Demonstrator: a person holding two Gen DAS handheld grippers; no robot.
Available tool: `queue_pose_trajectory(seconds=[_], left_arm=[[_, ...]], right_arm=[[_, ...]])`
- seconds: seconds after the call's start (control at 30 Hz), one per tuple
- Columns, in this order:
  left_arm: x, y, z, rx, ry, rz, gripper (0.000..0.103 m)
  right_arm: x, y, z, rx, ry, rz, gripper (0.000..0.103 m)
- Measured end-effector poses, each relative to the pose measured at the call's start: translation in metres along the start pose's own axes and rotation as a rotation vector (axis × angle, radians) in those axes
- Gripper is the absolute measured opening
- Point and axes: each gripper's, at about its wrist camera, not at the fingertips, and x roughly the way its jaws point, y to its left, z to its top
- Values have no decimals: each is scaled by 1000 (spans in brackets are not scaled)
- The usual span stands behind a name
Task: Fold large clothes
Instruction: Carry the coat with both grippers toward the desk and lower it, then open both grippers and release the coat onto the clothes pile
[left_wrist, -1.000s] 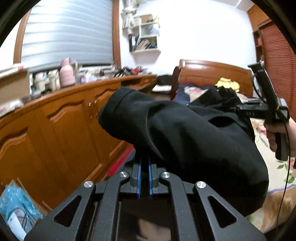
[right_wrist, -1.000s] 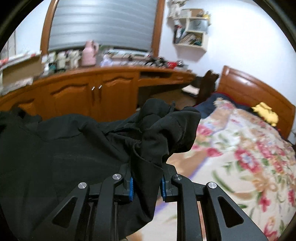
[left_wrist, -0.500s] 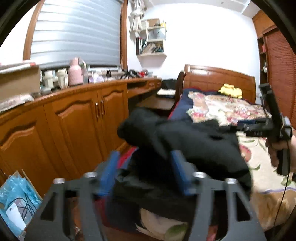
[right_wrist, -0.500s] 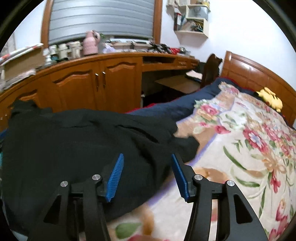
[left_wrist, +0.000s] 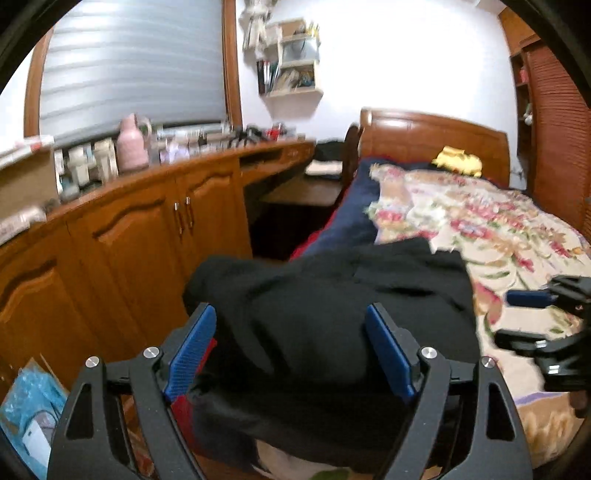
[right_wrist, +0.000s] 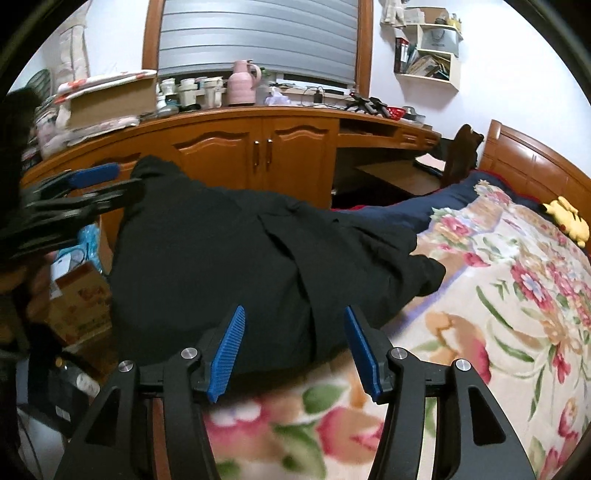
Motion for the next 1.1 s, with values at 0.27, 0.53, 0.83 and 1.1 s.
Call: queue_pose_trajectory(seconds=[0.27,0.53,0.83,1.1], left_arm=[[36,19,-44,-35,139,22,83],[21,17,-54,-68,120,49,83],[-18,9,-46,-46,75,66,86],[-54,-39,-37,30,1,-3,103]], right_arm=[[-20,2,-7,-2,-2,15,58],[-35,7,-19,9,-8,32,58],[-60,-1,-34,45,-30,13,58],[-88,-12,-59,97,-34,-31,58]])
